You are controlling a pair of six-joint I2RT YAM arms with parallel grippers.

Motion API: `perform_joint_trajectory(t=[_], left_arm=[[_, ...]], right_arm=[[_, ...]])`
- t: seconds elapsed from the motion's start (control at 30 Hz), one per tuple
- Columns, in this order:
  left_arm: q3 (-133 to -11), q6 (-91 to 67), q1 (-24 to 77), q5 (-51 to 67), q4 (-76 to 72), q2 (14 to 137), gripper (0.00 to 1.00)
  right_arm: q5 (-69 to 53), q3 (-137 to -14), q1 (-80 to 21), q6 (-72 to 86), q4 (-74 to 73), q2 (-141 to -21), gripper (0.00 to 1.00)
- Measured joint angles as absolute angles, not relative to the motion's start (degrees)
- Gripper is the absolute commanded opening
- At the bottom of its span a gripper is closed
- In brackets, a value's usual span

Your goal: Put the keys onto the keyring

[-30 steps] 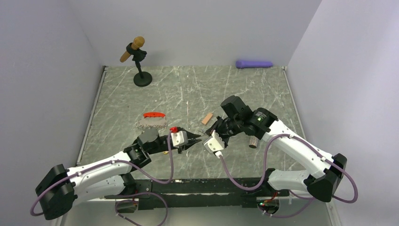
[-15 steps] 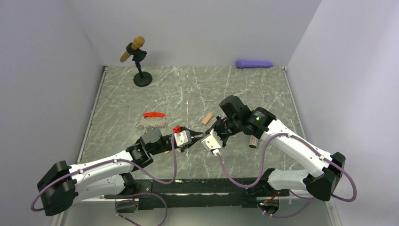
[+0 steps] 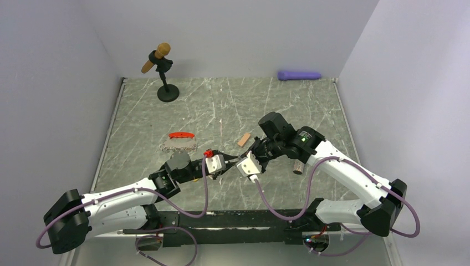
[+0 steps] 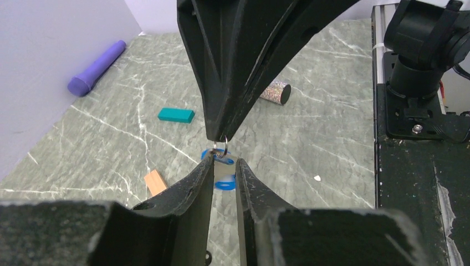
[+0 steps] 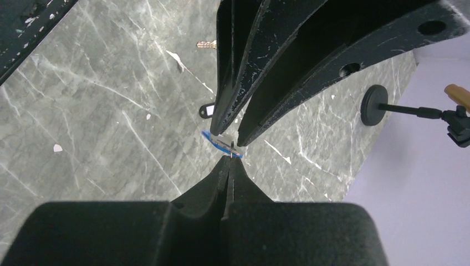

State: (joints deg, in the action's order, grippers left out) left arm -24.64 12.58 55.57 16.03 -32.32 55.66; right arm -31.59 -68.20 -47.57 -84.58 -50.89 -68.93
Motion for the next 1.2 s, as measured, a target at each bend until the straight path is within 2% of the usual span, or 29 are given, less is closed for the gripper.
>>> perform_joint_trajectory(t=[0.37,1.2], left_arm=[[-23.35,12.64,55.59,14.22,-32.32,55.33,0.27],[-23.35,12.58,55.59,14.33,-33.91,56.18,0.21]], right_arm=[[-31.62,-68.20,-47.62,-84.38,-50.89,-69.43,0.00],[-31.83,-68.20,-47.64,-81.80,-49.54,-70.32,0.00]])
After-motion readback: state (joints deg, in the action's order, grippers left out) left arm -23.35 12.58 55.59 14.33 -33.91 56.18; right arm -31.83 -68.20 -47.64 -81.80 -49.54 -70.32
